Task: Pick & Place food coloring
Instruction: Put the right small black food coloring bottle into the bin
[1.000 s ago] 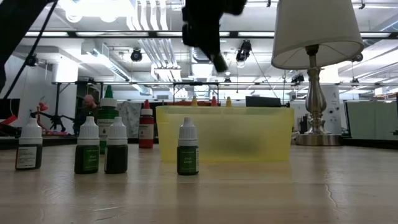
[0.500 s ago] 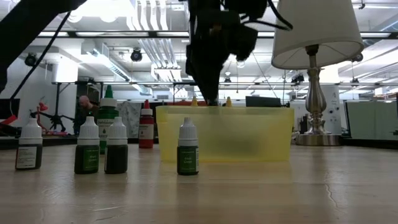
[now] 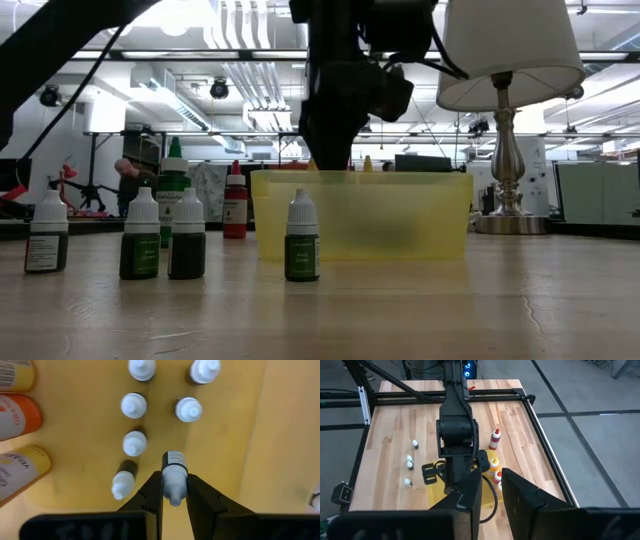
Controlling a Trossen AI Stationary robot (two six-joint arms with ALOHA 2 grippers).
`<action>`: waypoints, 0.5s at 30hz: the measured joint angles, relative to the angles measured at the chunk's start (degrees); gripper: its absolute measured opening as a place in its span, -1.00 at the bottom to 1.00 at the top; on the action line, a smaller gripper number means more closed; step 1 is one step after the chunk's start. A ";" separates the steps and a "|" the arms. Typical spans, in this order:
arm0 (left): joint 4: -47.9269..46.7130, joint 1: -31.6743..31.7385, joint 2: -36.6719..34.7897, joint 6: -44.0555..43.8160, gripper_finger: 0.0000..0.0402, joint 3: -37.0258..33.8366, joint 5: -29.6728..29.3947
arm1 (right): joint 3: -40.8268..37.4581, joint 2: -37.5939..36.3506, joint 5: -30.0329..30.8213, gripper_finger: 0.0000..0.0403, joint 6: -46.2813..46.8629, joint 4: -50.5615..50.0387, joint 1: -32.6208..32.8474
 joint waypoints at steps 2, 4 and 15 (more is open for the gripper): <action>0.04 0.16 0.00 0.03 -0.80 0.01 -0.67 | 0.00 0.00 0.01 -0.69 0.00 0.00 0.00; 0.09 0.29 0.00 0.11 -0.80 0.00 -0.71 | 0.00 0.00 0.00 -0.69 0.00 0.00 0.00; 0.07 0.42 0.00 1.29 -0.80 -0.01 -0.76 | 0.00 0.00 0.02 -0.68 -0.22 0.00 0.00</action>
